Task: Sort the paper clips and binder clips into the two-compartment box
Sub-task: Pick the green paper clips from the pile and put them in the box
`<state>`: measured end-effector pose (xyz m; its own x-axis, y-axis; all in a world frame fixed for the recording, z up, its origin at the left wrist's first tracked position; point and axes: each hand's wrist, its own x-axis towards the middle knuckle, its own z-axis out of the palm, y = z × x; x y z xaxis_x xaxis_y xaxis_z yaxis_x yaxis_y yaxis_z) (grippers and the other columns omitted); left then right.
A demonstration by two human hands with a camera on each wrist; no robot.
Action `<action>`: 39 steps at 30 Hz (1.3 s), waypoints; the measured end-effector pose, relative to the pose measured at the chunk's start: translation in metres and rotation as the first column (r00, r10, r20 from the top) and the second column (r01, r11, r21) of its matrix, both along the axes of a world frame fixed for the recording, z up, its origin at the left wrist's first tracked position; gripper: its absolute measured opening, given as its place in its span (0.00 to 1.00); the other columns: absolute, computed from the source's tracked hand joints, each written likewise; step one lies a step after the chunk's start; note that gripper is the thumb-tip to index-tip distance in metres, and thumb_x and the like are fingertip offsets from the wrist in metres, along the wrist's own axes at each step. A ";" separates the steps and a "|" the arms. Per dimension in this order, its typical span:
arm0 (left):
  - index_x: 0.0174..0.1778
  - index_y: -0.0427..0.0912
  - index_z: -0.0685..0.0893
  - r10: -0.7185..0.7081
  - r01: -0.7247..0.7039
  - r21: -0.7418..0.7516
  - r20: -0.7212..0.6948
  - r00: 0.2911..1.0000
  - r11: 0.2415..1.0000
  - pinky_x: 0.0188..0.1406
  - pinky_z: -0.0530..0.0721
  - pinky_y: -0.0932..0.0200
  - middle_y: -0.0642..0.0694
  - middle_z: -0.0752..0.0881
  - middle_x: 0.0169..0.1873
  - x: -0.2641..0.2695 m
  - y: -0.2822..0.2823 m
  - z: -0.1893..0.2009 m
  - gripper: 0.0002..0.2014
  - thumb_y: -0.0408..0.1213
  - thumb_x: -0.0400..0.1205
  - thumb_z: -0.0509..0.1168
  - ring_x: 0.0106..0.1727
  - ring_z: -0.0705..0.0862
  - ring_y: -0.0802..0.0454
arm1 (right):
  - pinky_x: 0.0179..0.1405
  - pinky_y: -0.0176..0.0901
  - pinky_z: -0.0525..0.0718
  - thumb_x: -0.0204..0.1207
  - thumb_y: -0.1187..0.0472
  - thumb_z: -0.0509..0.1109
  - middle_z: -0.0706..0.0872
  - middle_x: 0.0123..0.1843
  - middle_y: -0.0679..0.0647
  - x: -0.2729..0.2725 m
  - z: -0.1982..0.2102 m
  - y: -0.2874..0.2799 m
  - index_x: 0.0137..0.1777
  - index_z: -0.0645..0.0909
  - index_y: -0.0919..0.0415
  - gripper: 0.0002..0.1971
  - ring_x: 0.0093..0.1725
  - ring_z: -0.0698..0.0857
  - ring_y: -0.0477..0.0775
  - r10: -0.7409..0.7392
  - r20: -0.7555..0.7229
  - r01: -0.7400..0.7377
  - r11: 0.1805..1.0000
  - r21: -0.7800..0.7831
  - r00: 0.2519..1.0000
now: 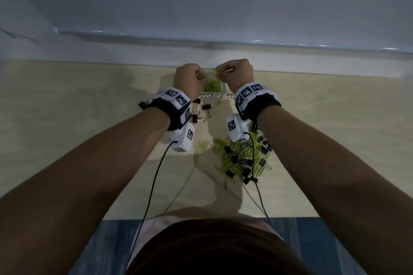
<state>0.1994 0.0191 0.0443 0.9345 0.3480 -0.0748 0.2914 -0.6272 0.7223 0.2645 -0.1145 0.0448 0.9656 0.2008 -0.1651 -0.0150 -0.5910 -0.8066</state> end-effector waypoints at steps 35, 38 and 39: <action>0.44 0.36 0.84 -0.265 0.323 0.127 -0.340 0.903 0.938 0.51 0.79 0.51 0.38 0.83 0.48 -0.121 -0.062 -0.056 0.03 0.29 0.76 0.68 0.51 0.81 0.41 | 0.42 0.40 0.74 0.69 0.71 0.67 0.75 0.39 0.50 -0.138 -0.039 -0.047 0.43 0.79 0.58 0.08 0.39 0.76 0.53 0.547 -0.202 -0.579 0.715 -0.392 0.812; 0.46 0.34 0.83 -0.321 0.395 0.164 -0.350 0.880 0.904 0.51 0.79 0.51 0.37 0.84 0.49 -0.120 -0.063 -0.055 0.04 0.28 0.78 0.65 0.51 0.81 0.40 | 0.43 0.39 0.76 0.69 0.71 0.67 0.78 0.39 0.51 -0.136 -0.037 -0.047 0.44 0.81 0.60 0.07 0.39 0.78 0.53 0.533 -0.217 -0.572 0.714 -0.403 0.818; 0.47 0.34 0.83 -0.344 0.420 0.165 -0.353 0.870 0.892 0.51 0.79 0.50 0.36 0.84 0.49 -0.121 -0.062 -0.055 0.05 0.28 0.79 0.64 0.51 0.82 0.40 | 0.44 0.39 0.77 0.69 0.71 0.68 0.80 0.40 0.53 -0.133 -0.037 -0.047 0.45 0.82 0.60 0.08 0.40 0.80 0.53 0.529 -0.226 -0.573 0.711 -0.407 0.818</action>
<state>0.0785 -0.0434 -0.0108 0.9400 0.0106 -0.3410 0.1764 -0.8707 0.4591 0.1311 -0.1617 0.0078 0.6836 0.5773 -0.4466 0.3703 -0.8016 -0.4694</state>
